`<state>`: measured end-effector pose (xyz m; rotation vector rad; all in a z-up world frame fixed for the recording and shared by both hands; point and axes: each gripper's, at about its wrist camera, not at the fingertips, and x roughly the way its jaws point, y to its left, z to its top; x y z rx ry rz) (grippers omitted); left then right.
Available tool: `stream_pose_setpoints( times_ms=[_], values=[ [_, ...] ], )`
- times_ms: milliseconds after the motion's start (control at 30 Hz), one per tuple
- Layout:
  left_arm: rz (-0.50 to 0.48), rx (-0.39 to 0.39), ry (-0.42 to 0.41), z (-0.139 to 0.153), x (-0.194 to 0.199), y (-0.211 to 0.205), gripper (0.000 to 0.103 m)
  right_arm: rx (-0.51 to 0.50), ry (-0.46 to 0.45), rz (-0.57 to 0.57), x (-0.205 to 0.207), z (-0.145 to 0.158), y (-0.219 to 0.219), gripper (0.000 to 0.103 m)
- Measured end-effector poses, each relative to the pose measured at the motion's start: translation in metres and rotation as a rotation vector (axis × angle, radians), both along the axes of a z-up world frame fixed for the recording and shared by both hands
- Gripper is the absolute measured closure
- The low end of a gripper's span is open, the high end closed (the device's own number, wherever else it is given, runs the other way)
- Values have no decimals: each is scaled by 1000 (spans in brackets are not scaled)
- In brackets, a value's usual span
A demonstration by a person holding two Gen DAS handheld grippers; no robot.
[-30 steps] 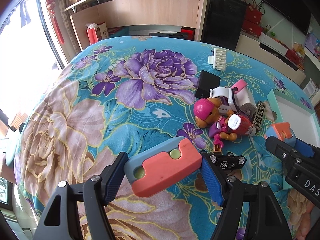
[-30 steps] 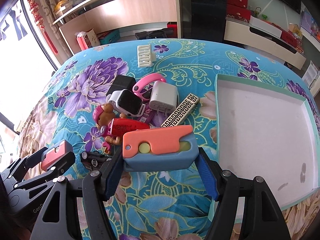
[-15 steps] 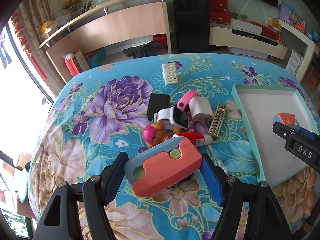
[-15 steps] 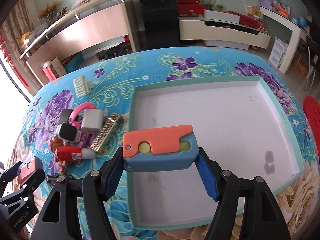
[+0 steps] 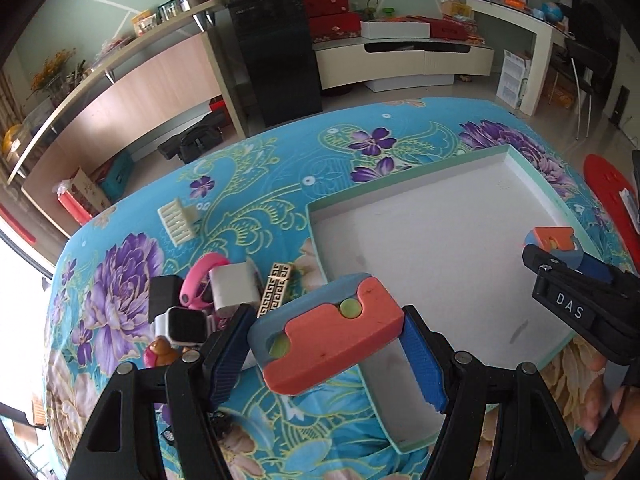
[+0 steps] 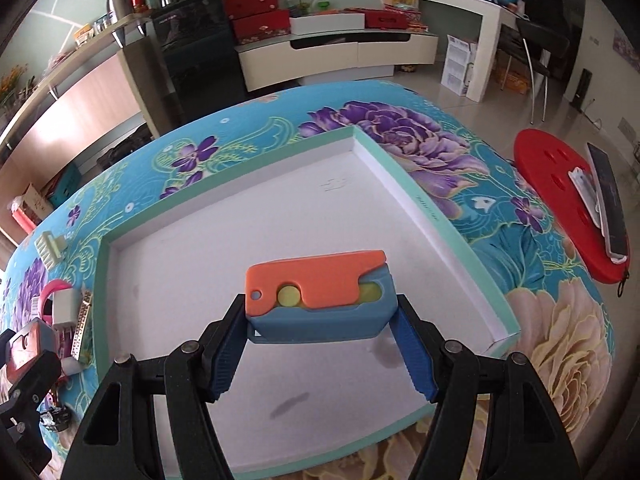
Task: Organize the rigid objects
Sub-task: 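Carry the pink-and-blue block into the white tray with the left tool while the right tool places the orange-and-blue block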
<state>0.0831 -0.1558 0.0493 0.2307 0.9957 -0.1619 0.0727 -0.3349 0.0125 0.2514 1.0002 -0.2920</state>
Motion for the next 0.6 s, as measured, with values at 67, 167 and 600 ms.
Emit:
stream_pose_setpoints(
  times_ms=[67,167,600],
  values=[
    [-24,-10,3,-3,5,-12,28,-5,1,-30,-1,-3,-9,32],
    [-43,-9,16,-12,14,-29,28,1,3,-64,-2,-7,-20,32],
    [-30,2,56,-42,41,-51,27,27,30,-111,-1,-21,-38,32]
  ],
)
